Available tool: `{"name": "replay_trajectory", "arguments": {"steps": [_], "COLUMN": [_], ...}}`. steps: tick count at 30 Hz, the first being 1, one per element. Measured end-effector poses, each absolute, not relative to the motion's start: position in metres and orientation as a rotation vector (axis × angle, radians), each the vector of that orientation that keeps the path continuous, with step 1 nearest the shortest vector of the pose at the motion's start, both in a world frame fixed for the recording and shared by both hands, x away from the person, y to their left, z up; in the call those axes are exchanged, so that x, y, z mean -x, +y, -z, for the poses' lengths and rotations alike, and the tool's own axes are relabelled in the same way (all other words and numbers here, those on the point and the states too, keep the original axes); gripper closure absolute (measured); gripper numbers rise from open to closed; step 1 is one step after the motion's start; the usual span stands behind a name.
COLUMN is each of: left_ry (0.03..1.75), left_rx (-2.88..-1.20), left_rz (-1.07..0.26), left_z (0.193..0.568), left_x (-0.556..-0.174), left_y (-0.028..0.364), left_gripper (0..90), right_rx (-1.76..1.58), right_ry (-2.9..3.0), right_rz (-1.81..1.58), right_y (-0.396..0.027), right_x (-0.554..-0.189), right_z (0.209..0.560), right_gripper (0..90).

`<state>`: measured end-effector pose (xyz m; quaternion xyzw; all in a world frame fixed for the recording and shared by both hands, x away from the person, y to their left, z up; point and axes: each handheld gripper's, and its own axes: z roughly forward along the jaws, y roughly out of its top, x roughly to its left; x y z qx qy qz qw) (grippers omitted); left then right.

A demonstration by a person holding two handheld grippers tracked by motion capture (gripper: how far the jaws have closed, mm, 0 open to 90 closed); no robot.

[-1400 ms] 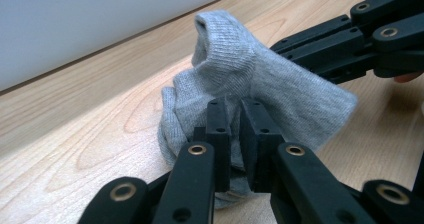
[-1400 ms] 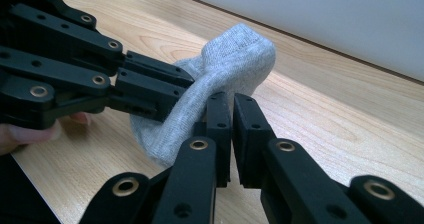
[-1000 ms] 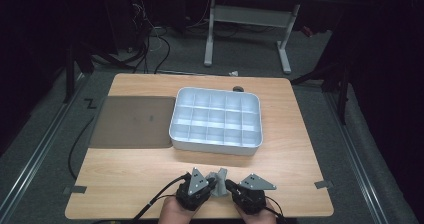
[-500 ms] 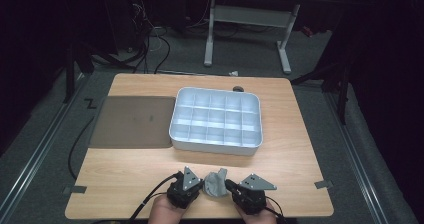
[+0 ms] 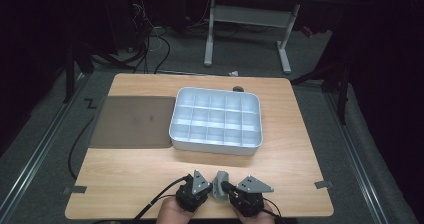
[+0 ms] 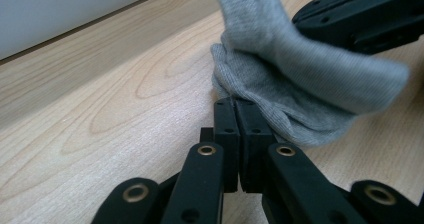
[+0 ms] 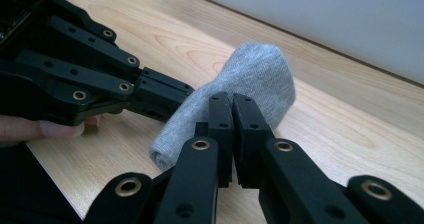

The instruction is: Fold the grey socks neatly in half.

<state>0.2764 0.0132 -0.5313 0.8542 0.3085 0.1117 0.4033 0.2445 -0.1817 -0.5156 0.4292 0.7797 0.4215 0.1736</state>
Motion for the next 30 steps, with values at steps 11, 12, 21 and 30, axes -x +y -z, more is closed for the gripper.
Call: {"name": "replay_trajectory", "arguments": {"steps": [11,12,21,30], "left_ry": [0.72,0.709,0.707,0.718], "left_rx": [-2.177,-2.181,-2.167,-2.049], "left_rz": [-0.25,-0.256,-0.261,-0.273], "left_z": [0.532,0.532,0.533,0.521], "left_x": [-0.279,-0.279,-0.281,-0.275], "left_y": [-0.006,-0.009,-0.007,0.005], "left_gripper": [90.0,90.0,90.0,90.0], "right_rx": [-1.224,-1.233,-1.219,-1.202], "right_ry": [2.201,2.196,2.202,2.197], "right_rz": [-1.18,-1.18,-1.15,-1.173], "right_y": [-0.184,-0.186,-0.194,-0.194], "right_x": [-0.247,-0.249,-0.249,-0.248], "right_z": [0.517,0.517,0.525,0.527], "right_gripper": [89.7,89.8,90.0,90.0]}}
